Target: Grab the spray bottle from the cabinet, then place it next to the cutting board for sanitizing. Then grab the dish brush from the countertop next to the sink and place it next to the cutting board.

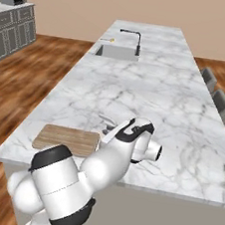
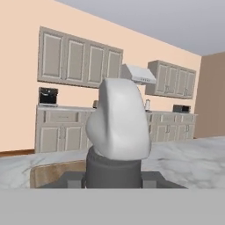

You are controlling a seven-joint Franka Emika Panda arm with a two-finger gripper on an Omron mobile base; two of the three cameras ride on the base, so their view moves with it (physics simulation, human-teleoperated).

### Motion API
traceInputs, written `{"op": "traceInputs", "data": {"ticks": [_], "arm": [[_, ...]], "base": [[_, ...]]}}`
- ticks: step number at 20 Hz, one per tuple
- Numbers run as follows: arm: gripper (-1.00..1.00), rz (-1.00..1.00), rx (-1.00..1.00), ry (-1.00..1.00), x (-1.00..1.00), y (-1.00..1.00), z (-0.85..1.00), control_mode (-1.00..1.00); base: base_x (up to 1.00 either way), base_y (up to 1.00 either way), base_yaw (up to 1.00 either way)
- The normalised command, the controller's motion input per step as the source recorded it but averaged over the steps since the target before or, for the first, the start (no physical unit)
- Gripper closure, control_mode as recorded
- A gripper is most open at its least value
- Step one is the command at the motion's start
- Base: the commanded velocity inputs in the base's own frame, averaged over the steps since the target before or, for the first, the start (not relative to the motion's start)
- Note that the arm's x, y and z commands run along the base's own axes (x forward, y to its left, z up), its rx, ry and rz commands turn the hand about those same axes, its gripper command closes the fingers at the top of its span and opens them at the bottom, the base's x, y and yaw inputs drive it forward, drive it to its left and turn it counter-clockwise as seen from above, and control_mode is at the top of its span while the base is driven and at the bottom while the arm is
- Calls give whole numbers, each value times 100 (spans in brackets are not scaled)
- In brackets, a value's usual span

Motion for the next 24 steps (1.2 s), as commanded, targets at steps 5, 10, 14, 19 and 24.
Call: {"op": "traceInputs", "data": {"ticks": [5,10,14,19,24], "arm": [[100,0,-3,0,0,0,-42,-100],[-100,1,-3,4,0,0,-58,-100],[-100,1,0,2,-1,-1,-26,-100],[-100,1,0,1,0,-9,-7,-100],[-100,2,0,0,0,-25,0,-100]], "base": [[0,0,0],[0,0,0],[0,0,0],[0,0,0],[0,0,0]]}}
